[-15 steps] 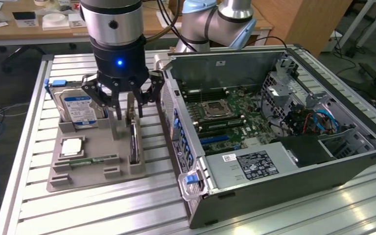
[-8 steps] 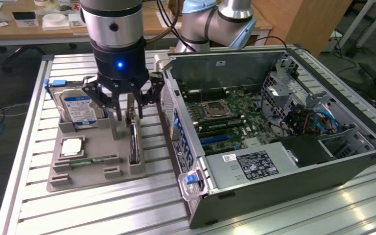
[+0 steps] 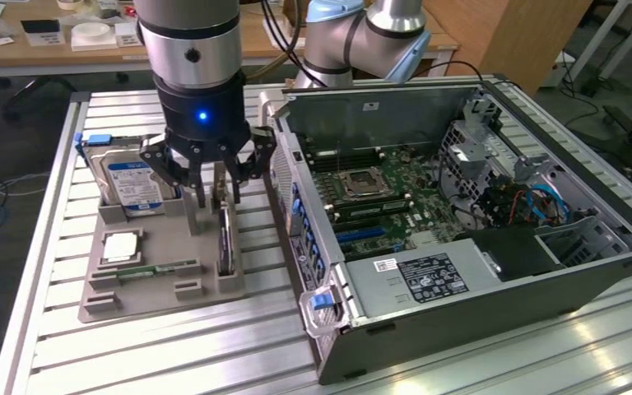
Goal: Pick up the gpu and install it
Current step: 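Pick up the gpu and move the gpu toward the slot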
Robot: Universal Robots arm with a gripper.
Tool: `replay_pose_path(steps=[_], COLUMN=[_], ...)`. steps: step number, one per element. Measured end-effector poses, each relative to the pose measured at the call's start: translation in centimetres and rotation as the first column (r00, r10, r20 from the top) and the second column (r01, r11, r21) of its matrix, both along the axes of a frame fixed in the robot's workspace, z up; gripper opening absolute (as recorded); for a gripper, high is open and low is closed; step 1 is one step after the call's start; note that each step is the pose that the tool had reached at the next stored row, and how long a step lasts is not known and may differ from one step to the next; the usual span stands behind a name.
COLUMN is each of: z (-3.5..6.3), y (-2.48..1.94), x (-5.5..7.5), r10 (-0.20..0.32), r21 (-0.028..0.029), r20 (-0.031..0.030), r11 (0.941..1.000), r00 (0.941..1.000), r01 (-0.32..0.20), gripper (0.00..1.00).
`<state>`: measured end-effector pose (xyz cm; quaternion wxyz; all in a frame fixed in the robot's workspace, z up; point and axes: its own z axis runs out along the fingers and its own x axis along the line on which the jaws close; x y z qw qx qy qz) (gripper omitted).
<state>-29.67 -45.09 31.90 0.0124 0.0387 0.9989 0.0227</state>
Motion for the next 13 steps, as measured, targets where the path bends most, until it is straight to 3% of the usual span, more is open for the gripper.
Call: replay_pose_path(steps=[13], z=[-0.68], y=[0.0], x=[0.0], r10=[0.0], r21=[0.0001], r20=[0.0], r11=[1.0], r00=[1.0], r01=[0.0], gripper=[0.47])
